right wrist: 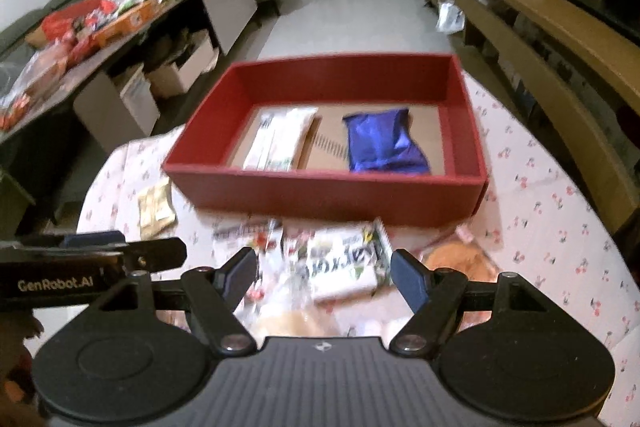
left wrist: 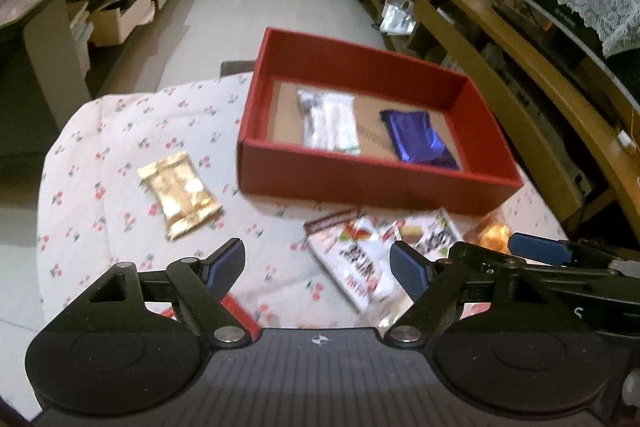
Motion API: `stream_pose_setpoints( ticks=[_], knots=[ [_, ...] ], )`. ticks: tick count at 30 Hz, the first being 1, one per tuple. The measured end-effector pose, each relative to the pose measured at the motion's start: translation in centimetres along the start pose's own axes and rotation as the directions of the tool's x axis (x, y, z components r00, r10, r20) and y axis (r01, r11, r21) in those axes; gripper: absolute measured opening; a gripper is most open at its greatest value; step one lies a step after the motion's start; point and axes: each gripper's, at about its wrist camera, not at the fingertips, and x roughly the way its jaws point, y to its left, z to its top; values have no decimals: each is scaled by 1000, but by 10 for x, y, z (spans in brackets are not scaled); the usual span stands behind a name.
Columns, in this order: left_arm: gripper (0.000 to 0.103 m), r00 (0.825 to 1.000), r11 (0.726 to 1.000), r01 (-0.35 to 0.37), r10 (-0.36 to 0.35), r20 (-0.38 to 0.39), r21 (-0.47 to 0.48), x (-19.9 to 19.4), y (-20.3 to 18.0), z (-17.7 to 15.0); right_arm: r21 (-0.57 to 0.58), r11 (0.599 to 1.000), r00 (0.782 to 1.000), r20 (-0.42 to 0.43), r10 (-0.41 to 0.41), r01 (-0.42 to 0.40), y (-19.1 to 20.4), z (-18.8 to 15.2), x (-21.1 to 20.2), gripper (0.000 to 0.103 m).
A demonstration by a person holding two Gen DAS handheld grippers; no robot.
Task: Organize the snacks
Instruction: 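Move both tools back over the remaining snacks on the table, then grasp the red Trolli bag with the left tool while the right tool grasps the bread bag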
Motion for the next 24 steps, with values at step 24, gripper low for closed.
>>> stream_pose_setpoints(
  ticks=[24],
  knots=[
    [88, 985, 993, -110, 114, -128, 33, 12, 57, -25, -61, 996, 996, -67, 57, -61, 35, -31, -4, 89]
  ],
)
